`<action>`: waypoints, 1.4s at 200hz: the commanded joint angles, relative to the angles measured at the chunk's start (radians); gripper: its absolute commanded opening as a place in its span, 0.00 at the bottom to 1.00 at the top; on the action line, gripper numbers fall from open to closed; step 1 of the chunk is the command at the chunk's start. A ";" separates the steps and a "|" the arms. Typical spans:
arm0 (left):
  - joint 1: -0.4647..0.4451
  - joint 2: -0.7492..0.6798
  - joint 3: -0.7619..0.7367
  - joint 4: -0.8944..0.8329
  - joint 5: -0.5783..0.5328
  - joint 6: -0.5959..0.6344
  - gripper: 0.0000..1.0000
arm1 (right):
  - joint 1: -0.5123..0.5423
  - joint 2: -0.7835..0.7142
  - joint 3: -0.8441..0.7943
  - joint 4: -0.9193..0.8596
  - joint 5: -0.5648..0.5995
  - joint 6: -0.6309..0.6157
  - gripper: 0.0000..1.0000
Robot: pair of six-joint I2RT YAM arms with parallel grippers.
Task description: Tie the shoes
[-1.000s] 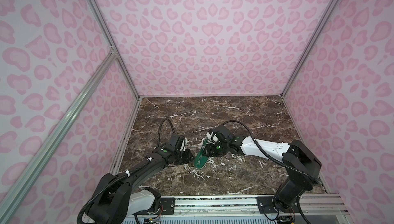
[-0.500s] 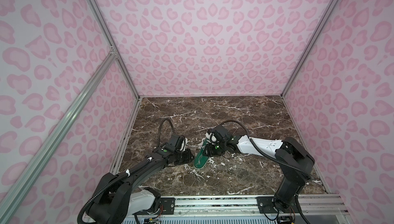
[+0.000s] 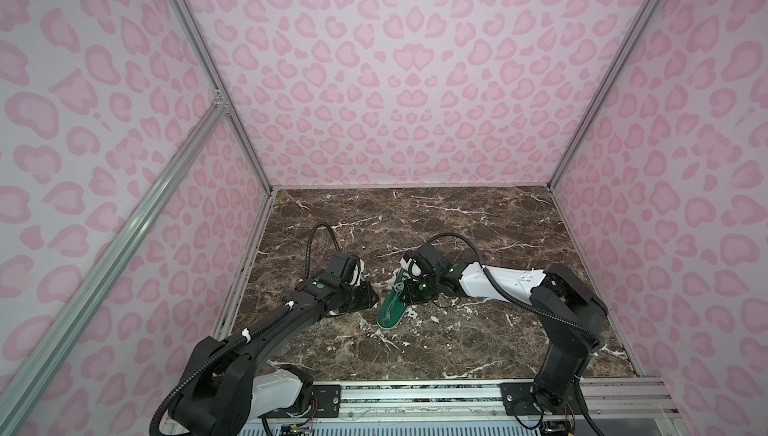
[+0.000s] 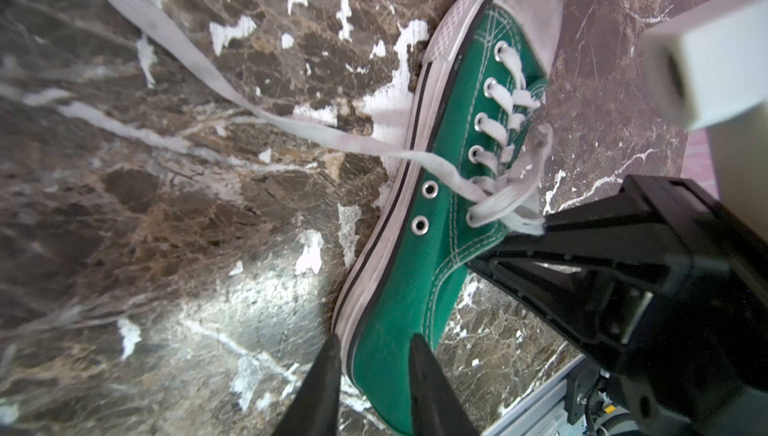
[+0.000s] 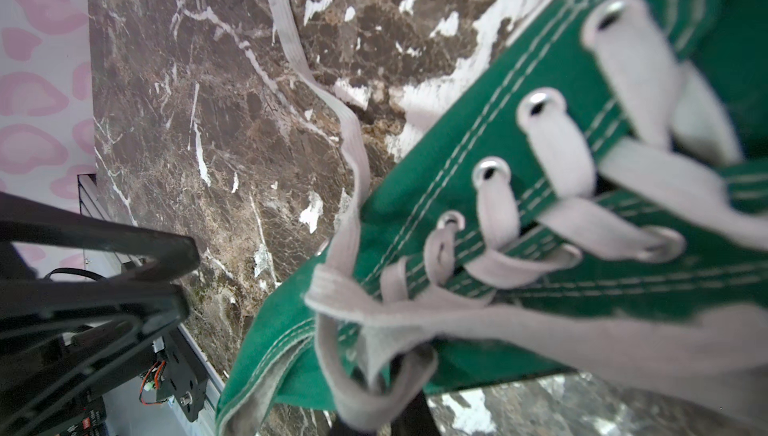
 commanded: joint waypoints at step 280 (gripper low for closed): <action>-0.039 0.566 0.427 -0.167 -0.364 0.024 0.39 | 0.006 -0.047 -0.008 -0.047 0.002 -0.018 0.03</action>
